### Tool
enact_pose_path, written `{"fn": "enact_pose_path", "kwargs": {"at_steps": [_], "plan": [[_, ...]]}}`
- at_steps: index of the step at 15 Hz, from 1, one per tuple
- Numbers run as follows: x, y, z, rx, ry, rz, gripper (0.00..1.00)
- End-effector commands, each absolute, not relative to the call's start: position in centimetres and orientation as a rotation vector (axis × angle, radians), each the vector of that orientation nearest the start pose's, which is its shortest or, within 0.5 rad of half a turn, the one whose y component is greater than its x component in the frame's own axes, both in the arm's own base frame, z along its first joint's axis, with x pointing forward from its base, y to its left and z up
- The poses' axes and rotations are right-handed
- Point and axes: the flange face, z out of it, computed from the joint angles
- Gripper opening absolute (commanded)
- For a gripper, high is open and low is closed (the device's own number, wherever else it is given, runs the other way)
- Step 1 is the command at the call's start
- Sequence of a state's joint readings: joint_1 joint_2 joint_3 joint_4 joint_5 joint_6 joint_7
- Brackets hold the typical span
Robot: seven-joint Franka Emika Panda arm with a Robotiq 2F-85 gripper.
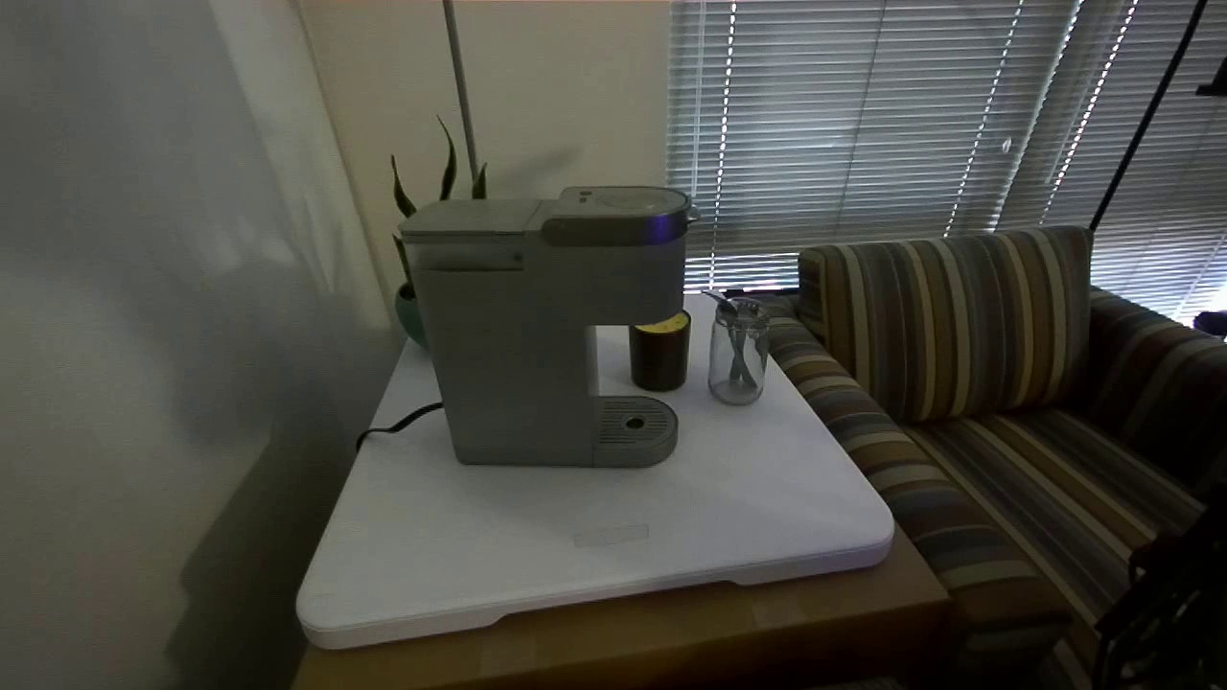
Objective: Open the coffee maker, close it, and then open it again
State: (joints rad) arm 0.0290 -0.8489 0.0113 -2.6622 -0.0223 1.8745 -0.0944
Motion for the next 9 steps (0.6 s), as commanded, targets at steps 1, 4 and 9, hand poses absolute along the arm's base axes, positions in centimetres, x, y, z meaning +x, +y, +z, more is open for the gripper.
{"fn": "enact_pose_path", "kwargs": {"at_steps": [1,4,9], "plan": [[30.4,1.1,49.1,-3.165,-0.217,-0.094,1.0],[31.2,0.9,48.6,-3.133,-0.147,-0.193,1.0],[34.5,0.7,47.0,-3.056,0.091,-0.4,1.0]]}}
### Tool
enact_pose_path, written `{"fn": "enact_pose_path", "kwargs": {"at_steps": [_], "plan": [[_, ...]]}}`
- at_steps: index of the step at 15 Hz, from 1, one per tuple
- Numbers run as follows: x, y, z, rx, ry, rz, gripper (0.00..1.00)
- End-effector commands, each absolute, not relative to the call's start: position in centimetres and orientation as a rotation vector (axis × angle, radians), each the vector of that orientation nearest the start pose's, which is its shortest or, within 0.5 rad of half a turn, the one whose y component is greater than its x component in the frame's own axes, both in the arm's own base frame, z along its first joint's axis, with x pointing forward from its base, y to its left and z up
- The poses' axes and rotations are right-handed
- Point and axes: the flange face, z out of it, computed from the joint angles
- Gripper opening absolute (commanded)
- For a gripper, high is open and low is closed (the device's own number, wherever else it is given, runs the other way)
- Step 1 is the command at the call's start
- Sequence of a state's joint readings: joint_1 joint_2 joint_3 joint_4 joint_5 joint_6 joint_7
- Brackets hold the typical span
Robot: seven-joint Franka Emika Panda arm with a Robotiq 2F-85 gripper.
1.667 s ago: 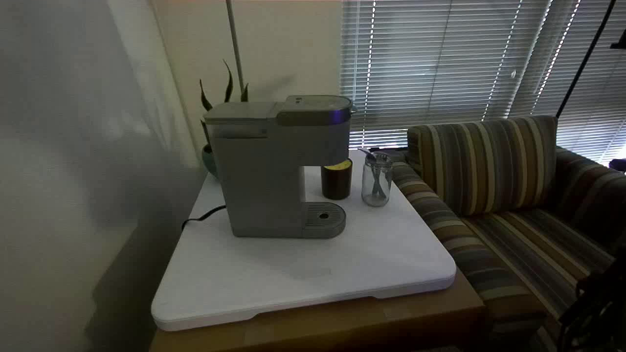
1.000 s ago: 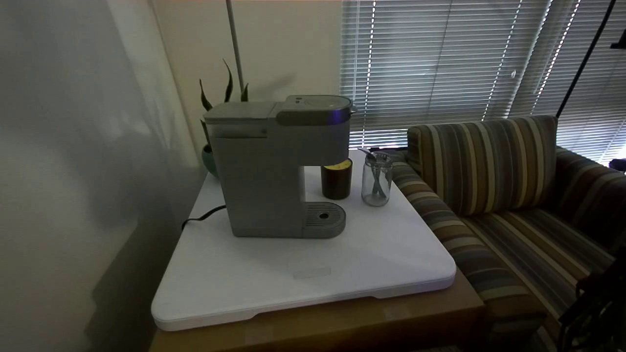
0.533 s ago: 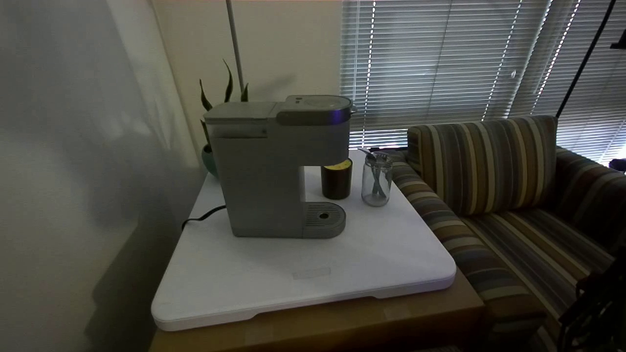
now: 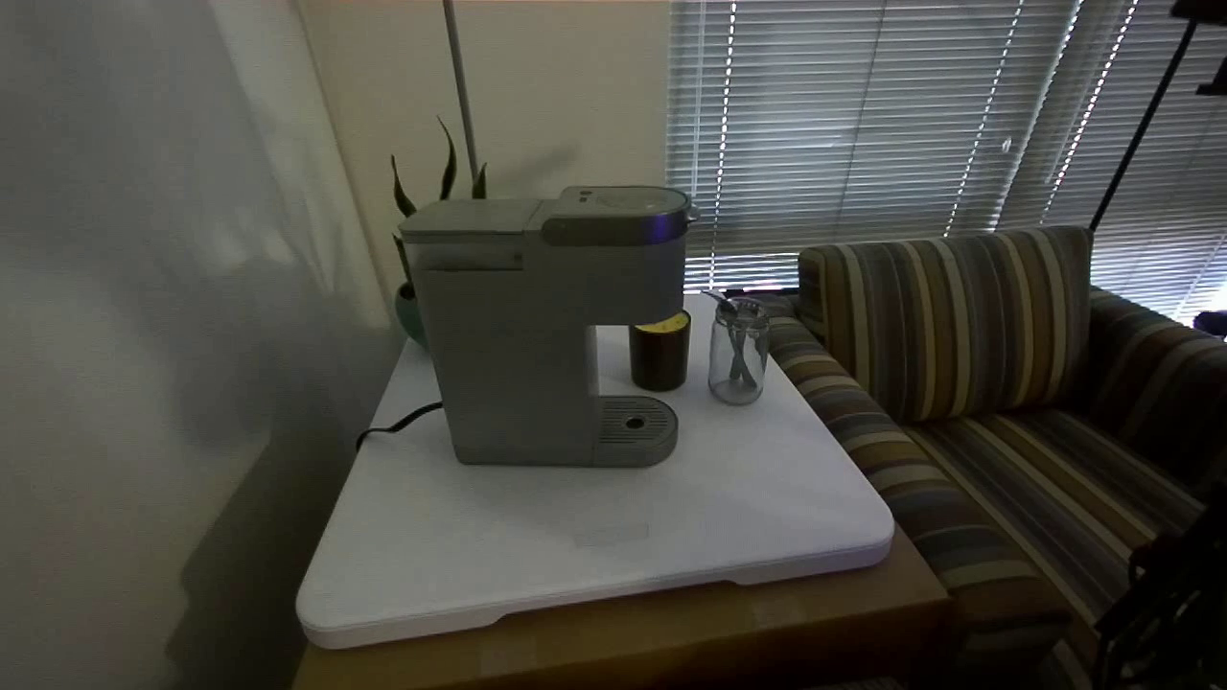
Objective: Open the coffee maker, close it, and then open it again
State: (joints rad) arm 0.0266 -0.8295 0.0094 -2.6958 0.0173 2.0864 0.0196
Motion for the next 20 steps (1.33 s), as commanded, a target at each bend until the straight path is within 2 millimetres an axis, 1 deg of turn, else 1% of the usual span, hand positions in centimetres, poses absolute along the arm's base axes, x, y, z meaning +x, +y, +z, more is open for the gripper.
{"fn": "enact_pose_path", "kwargs": {"at_steps": [1,5,6,7,8,10,13,14,17,19,20], "plan": [[35.4,0.6,46.4,-3.024,0.117,-0.442,1.0],[39.0,0.4,43.3,-2.84,0.153,-0.609,1.0],[39.5,0.3,42.9,-2.794,0.132,-0.654,1.0],[39.6,0.1,42.8,-2.753,0.108,-0.687,1.0],[38.8,0.5,43.9,-2.809,0.137,-0.649,1.0],[39.5,0.3,42.9,-2.773,0.12,-0.667,1.0],[39.5,0.3,43.0,-2.766,0.118,-0.671,1.0],[39.5,0.3,42.9,-2.771,0.147,-0.665,1.0],[40.5,0.2,41.6,-2.736,0.199,-0.682,1.0],[41.7,0.2,40.3,-2.733,0.282,-0.659,1.0],[42.6,0.6,39.7,-2.736,0.294,-0.661,1.0]]}}
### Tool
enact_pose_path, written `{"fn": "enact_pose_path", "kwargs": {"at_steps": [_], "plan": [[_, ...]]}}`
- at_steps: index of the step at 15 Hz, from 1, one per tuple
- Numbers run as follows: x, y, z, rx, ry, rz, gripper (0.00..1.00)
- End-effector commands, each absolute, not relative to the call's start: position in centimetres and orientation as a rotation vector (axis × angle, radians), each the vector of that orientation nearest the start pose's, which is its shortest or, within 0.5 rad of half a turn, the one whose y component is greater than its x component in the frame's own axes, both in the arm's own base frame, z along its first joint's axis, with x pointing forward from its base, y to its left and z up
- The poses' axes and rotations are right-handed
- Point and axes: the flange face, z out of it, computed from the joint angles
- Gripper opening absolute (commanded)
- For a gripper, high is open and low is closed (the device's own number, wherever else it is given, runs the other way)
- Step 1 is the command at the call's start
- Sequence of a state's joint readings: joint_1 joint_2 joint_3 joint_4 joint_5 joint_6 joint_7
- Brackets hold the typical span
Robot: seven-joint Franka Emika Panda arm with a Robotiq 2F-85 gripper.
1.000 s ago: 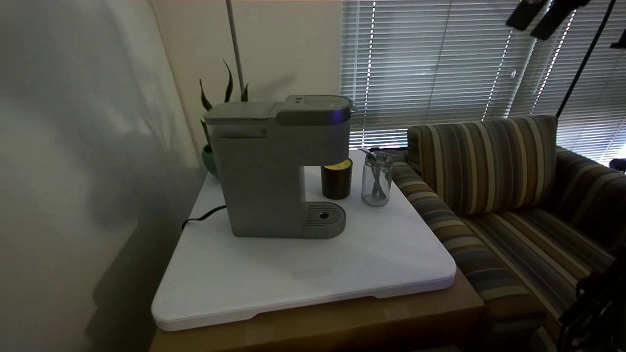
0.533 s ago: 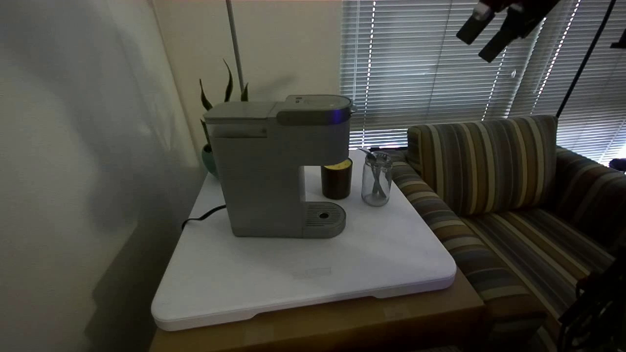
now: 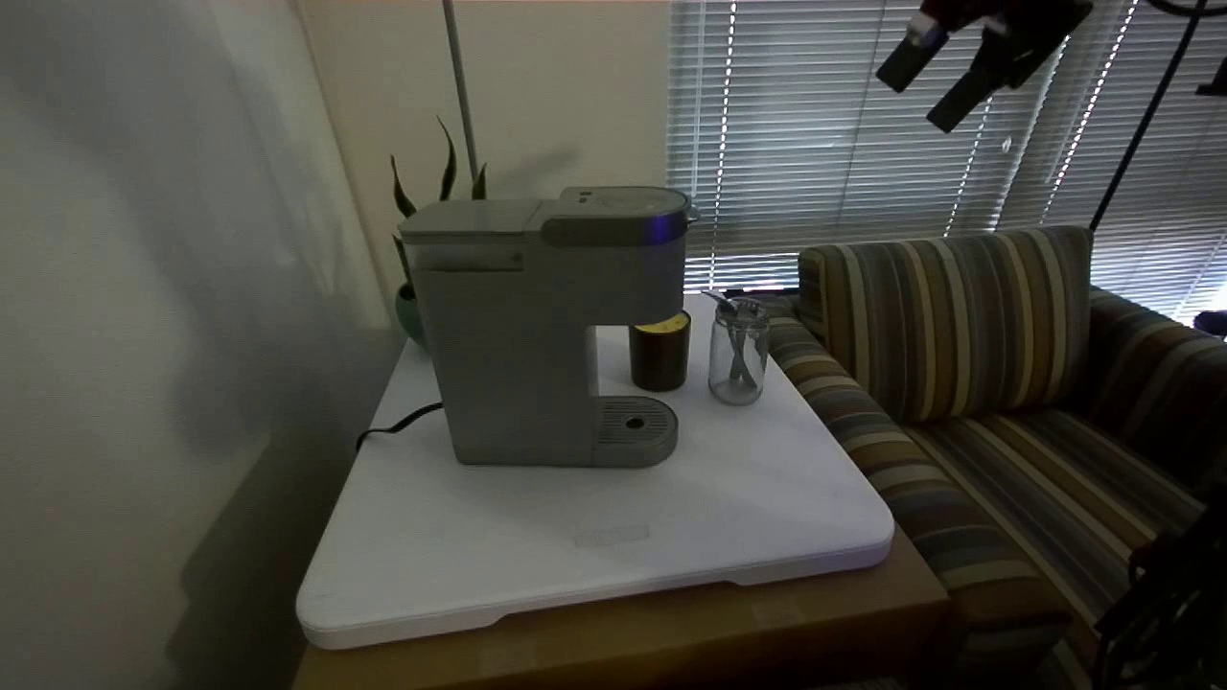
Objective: Open the coffee maker, close it, and then open it again
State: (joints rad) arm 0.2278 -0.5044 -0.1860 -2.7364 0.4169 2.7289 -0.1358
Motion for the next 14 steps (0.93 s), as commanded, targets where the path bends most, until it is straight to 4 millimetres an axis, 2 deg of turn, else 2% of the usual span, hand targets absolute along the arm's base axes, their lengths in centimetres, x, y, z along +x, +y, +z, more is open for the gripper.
{"fn": "enact_pose_path", "kwargs": {"at_steps": [1,4,7,11,14], "plan": [[43.3,0.9,39.3,-2.734,0.303,-0.677,1.0],[45.8,2.0,38.2,-2.698,0.332,-0.754,1.0],[47.8,2.2,38.5,-2.62,0.405,-0.854,1.0],[48.9,0.4,40.1,-2.442,0.551,-0.899,1.0],[49.2,-1.7,39.9,-2.317,0.643,-0.904,1.0]]}}
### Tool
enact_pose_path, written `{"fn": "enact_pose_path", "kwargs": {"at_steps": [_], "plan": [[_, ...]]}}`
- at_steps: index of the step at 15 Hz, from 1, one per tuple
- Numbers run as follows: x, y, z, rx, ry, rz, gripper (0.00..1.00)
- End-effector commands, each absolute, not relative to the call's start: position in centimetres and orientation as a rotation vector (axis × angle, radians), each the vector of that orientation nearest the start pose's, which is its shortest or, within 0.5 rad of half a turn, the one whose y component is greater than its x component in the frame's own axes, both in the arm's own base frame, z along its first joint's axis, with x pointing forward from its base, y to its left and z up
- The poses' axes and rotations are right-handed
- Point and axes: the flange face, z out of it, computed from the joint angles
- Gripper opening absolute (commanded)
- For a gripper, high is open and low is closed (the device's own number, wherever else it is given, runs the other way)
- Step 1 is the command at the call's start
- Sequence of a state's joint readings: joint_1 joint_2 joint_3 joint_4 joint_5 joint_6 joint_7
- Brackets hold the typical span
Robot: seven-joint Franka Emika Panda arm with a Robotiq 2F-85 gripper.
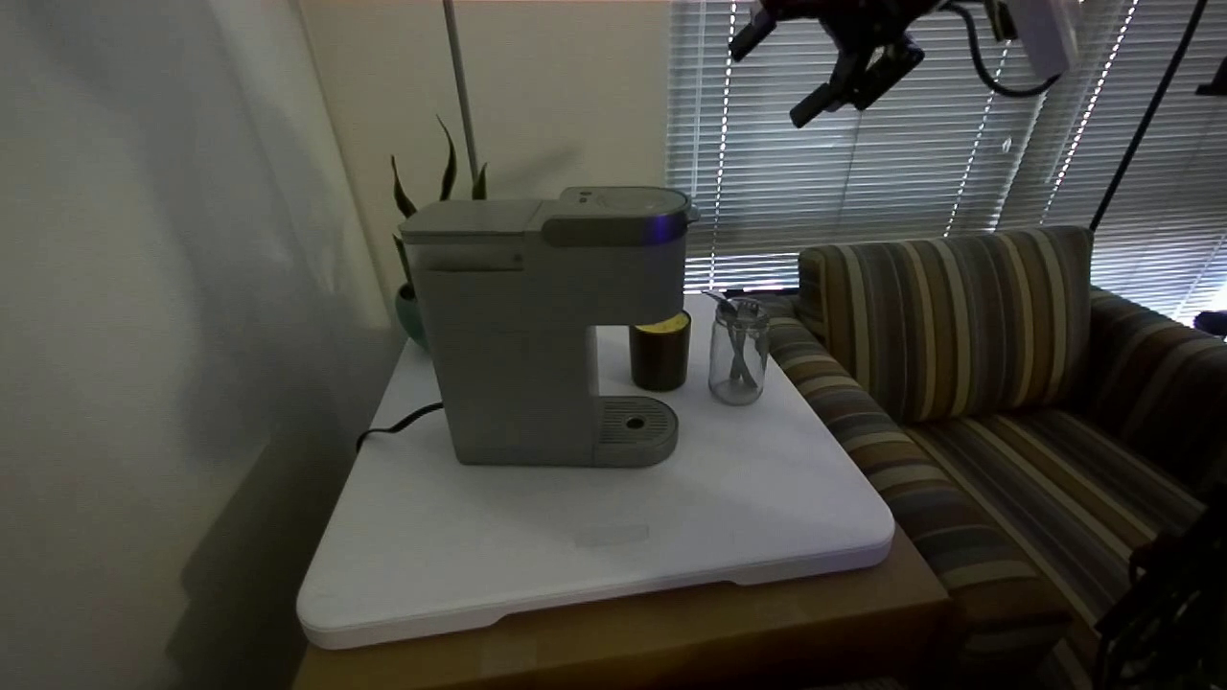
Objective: Open the coffee maker, close it, and then open it again
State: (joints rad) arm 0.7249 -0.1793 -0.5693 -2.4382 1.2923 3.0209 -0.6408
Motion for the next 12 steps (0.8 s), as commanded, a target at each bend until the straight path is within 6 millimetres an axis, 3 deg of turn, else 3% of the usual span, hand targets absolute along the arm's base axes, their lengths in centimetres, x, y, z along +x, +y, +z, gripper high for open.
{"fn": "enact_pose_path", "kwargs": {"at_steps": [1,3,5,9,12], "plan": [[49.3,-2.3,39.2,-2.283,0.668,-0.899,1.0],[49.5,-3.1,37.1,-2.215,0.688,-0.882,1.0],[49.4,-3.0,33.6,-2.15,0.686,-0.853,1.0],[48.8,-1.0,24.8,-2.057,0.705,-0.711,1.0],[48.8,0.4,20.6,-2.079,0.711,-0.626,1.0]]}}
